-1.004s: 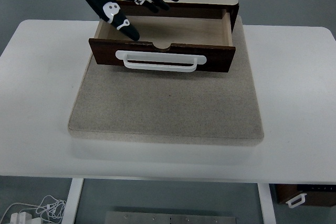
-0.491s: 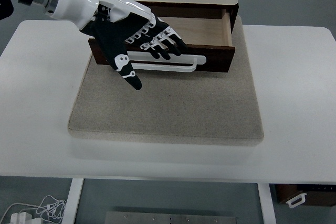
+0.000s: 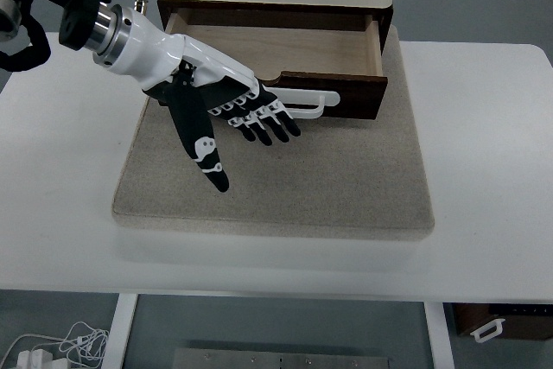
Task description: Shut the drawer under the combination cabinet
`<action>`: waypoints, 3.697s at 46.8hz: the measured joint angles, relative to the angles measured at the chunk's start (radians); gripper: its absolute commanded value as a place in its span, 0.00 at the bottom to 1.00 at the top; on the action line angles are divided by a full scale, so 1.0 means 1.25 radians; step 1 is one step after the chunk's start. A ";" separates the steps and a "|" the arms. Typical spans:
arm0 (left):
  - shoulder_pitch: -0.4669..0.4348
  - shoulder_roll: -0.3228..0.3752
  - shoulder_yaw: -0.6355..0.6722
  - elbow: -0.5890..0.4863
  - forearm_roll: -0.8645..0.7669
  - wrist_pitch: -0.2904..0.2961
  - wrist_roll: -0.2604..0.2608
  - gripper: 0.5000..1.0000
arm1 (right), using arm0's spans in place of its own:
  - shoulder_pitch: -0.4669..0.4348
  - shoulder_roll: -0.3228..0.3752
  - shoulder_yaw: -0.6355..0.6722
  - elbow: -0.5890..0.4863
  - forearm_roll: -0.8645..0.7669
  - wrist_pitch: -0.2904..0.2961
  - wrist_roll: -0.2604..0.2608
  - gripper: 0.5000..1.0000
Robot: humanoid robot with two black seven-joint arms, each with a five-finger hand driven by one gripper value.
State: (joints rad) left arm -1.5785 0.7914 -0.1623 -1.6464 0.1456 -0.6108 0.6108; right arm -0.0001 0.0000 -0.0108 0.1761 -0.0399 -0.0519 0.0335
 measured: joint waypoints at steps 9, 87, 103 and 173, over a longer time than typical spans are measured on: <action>0.002 -0.036 0.035 0.003 0.061 0.000 0.000 1.00 | 0.000 0.000 0.000 0.000 0.000 0.000 0.000 0.90; 0.003 -0.204 0.060 0.177 0.280 0.000 0.000 1.00 | 0.000 0.000 0.000 0.000 0.000 0.000 0.000 0.90; 0.001 -0.215 0.058 0.210 0.310 0.000 0.000 1.00 | 0.000 0.000 0.000 -0.001 0.000 0.000 -0.001 0.90; 0.003 -0.249 0.050 0.236 0.322 0.000 0.000 1.00 | 0.000 0.000 0.000 0.000 0.000 0.000 0.000 0.90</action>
State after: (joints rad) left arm -1.5742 0.4805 -0.0998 -1.3514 0.5484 -0.6108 0.6108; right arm 0.0000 0.0000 -0.0107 0.1758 -0.0399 -0.0522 0.0333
